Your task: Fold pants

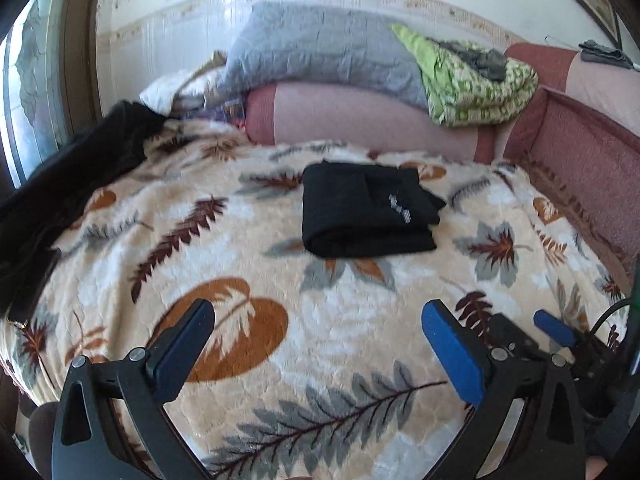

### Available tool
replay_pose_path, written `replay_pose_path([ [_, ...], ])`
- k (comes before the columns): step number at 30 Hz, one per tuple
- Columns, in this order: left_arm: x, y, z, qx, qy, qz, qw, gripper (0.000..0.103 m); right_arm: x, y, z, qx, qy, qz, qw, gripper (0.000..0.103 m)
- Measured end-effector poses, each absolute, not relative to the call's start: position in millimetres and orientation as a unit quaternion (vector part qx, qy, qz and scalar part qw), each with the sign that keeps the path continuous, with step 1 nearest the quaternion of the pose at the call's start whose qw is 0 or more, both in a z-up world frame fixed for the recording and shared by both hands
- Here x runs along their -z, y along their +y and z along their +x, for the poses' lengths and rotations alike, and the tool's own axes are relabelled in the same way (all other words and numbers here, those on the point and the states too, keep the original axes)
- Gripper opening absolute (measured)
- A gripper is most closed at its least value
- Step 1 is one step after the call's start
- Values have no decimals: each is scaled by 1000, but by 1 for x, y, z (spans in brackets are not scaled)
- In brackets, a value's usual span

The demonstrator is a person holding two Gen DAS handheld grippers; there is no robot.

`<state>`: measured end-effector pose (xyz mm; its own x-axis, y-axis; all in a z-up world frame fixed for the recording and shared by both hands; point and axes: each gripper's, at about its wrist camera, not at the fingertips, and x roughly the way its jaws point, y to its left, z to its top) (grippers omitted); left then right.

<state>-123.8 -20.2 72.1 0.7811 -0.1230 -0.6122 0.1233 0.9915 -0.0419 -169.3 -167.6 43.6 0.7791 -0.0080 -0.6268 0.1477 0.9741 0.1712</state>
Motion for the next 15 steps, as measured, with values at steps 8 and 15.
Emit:
replay_pose_path([
  [8, -37, -9, -105, 54, 377, -8, 924, 103, -31, -161, -162, 46, 346, 96, 932, 80],
  [15, -22, -3, -93, 51, 407, -19, 912, 103, -26, -159, -157, 49, 348, 90, 932, 81],
])
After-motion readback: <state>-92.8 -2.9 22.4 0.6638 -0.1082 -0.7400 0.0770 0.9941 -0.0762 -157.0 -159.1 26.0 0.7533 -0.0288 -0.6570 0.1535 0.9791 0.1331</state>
